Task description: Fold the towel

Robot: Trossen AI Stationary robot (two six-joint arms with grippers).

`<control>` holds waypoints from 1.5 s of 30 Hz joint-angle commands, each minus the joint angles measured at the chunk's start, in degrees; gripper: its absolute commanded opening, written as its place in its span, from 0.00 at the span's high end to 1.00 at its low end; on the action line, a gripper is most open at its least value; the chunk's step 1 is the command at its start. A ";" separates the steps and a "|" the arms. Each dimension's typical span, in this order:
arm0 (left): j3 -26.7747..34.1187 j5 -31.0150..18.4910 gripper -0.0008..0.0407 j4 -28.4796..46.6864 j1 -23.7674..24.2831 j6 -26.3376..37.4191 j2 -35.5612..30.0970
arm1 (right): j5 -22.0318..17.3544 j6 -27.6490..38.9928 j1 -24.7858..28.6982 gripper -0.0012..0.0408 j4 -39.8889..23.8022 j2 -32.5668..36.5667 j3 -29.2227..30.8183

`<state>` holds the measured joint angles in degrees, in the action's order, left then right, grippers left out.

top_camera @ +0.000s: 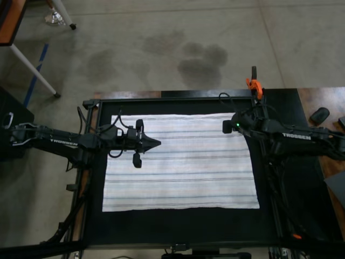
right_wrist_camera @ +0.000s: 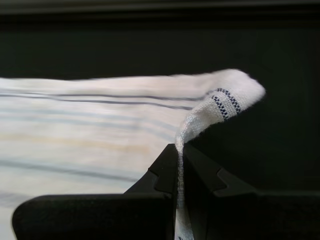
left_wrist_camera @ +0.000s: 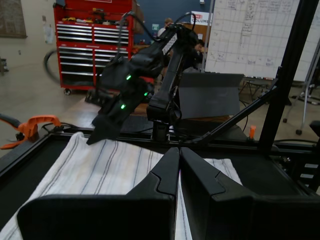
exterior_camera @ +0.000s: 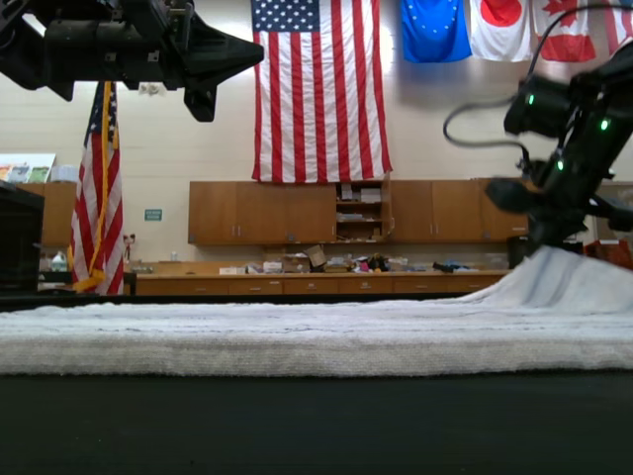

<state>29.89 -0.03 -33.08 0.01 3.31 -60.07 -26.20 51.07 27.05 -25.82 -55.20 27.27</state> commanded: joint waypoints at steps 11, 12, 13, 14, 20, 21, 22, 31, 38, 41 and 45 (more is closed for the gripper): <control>0.04 0.00 0.98 -0.02 0.00 0.35 1.70 | 0.72 4.46 -16.11 0.97 10.62 -0.72 3.37; 0.02 0.00 0.98 -0.02 0.00 0.35 1.90 | 0.72 4.70 -16.83 0.97 12.55 -1.27 3.28; 0.02 0.00 0.98 -0.02 0.00 0.35 2.14 | 0.72 5.11 -17.46 0.97 14.27 -1.95 3.19; 0.02 0.00 0.98 0.00 0.00 0.35 2.49 | 0.72 5.55 -17.99 0.97 15.89 -2.84 3.17; 0.02 0.00 0.98 0.00 0.00 0.35 3.37 | 0.76 5.53 -20.06 0.97 26.56 -10.45 3.17; 0.02 0.00 0.98 0.00 0.00 0.35 3.37 | 0.79 5.53 -20.26 0.97 28.48 -12.02 3.17; 0.02 0.00 0.98 0.00 0.00 0.35 3.32 | 0.85 5.49 -20.44 0.97 30.62 -13.66 3.17; 0.02 0.00 0.98 0.02 0.00 0.33 3.32 | 6.56 -1.57 -21.42 0.97 36.54 -30.71 12.20; 0.04 0.00 0.98 0.02 0.00 0.33 3.32 | 6.71 -7.17 -21.38 0.97 36.57 -42.25 23.61; 0.02 0.00 0.98 0.02 0.00 0.35 3.32 | 6.73 -8.96 -21.38 0.97 36.30 -45.68 27.87; 0.04 0.00 0.98 0.00 0.00 0.33 3.32 | 6.73 -9.79 -21.38 0.97 36.13 -49.22 32.28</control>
<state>29.89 -0.05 -33.04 0.01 3.68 -56.71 -19.40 41.58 5.65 10.33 -103.50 58.39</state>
